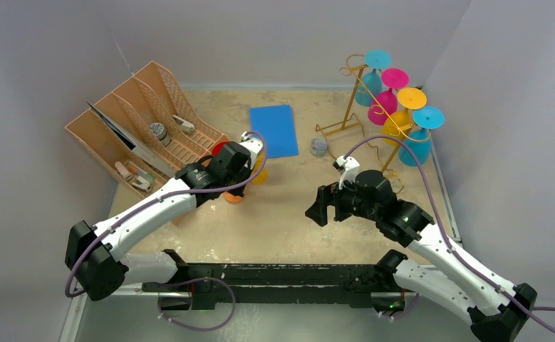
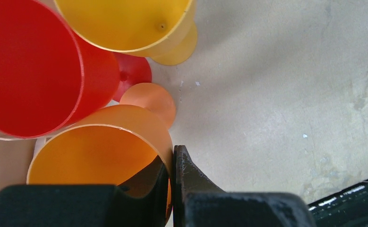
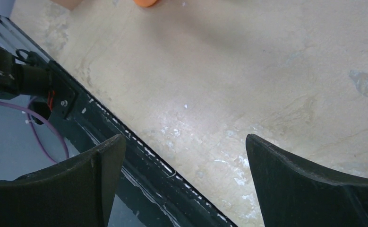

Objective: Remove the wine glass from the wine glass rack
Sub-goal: Place the wine glass at the center of the board.

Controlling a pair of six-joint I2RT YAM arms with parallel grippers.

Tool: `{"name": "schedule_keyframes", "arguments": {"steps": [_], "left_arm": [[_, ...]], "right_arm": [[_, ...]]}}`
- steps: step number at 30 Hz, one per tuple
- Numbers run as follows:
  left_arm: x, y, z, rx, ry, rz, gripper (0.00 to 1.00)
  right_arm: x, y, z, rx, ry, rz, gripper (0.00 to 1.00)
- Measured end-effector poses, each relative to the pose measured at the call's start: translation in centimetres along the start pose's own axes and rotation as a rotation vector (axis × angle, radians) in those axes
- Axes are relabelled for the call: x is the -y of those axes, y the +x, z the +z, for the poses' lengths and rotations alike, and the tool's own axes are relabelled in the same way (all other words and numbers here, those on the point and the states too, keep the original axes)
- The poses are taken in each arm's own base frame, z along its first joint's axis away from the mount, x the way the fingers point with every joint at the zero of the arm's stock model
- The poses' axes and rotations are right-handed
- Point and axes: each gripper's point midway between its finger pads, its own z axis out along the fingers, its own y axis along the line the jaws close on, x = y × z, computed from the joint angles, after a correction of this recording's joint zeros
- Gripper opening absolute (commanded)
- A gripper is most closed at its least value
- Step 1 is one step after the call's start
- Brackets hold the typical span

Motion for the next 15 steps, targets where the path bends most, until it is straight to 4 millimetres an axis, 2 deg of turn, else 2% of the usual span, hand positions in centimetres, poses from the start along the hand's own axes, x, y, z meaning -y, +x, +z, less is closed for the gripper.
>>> {"name": "schedule_keyframes", "arguments": {"steps": [7,15], "left_arm": [[1.1,0.9,-0.4,-0.043,0.068,0.003,0.00],[1.5,2.0,-1.2,-0.107,0.096,0.006,0.00]], "right_arm": [[0.8,1.2,0.3,-0.056,0.038,0.012,0.99],[1.2,1.4,0.4,-0.064,0.057,0.013,0.99]]}}
